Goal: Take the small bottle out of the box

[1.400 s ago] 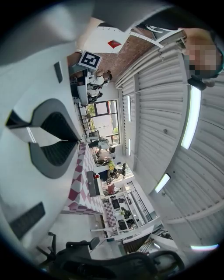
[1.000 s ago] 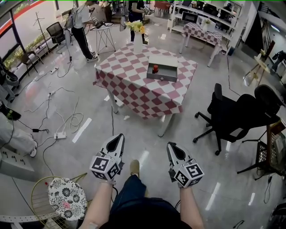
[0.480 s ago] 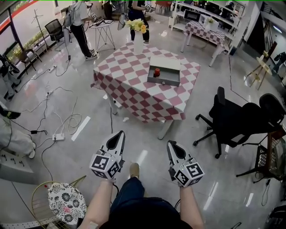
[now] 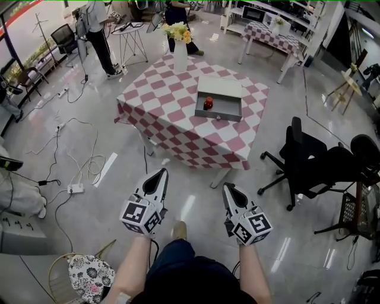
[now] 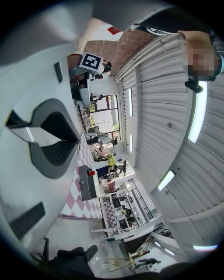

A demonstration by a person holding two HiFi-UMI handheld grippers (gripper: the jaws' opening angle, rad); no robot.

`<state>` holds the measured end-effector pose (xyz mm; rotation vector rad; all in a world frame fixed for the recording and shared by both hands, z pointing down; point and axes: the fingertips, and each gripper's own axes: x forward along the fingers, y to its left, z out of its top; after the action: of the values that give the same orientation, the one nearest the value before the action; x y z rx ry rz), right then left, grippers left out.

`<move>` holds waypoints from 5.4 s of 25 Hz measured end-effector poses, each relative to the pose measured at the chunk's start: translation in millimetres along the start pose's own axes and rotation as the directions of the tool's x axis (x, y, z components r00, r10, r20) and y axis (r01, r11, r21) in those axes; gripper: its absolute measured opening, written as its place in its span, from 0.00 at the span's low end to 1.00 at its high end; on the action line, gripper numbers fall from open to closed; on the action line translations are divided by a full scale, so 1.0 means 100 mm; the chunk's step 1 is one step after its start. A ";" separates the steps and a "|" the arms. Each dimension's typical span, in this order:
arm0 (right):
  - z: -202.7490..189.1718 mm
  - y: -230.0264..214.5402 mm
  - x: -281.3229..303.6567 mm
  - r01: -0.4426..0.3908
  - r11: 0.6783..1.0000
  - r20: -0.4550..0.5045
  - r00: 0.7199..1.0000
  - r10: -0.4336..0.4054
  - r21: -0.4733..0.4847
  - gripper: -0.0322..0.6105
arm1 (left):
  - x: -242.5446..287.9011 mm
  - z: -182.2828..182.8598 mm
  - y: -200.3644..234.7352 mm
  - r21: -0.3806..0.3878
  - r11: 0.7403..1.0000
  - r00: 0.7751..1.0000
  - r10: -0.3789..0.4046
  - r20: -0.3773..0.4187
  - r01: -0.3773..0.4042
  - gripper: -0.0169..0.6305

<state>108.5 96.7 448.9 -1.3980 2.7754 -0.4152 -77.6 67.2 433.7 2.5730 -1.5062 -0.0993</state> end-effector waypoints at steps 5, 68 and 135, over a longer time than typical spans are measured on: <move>0.04 -0.12 0.41 0.017 1.000 -0.002 1.000 -0.017 0.003 0.06 | 0.32 0.06 0.29 0.005 1.000 1.000 -0.019 -0.005 0.019 0.03; 0.25 -1.94 3.23 0.049 0.996 -0.118 0.991 -0.058 -0.078 0.06 | 3.16 -0.28 1.74 -0.040 0.995 0.992 -0.090 -0.091 0.086 0.03; 0.05 -2.66 4.18 0.173 0.956 -0.243 0.942 -0.231 -0.238 0.28 | 4.17 -0.74 2.03 -0.103 0.980 0.959 -0.188 -0.213 0.169 0.03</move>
<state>67.1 -386.1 554.0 -1.8159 2.9724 -0.3395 -37.7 -385.8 550.5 2.5493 -1.1666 0.0990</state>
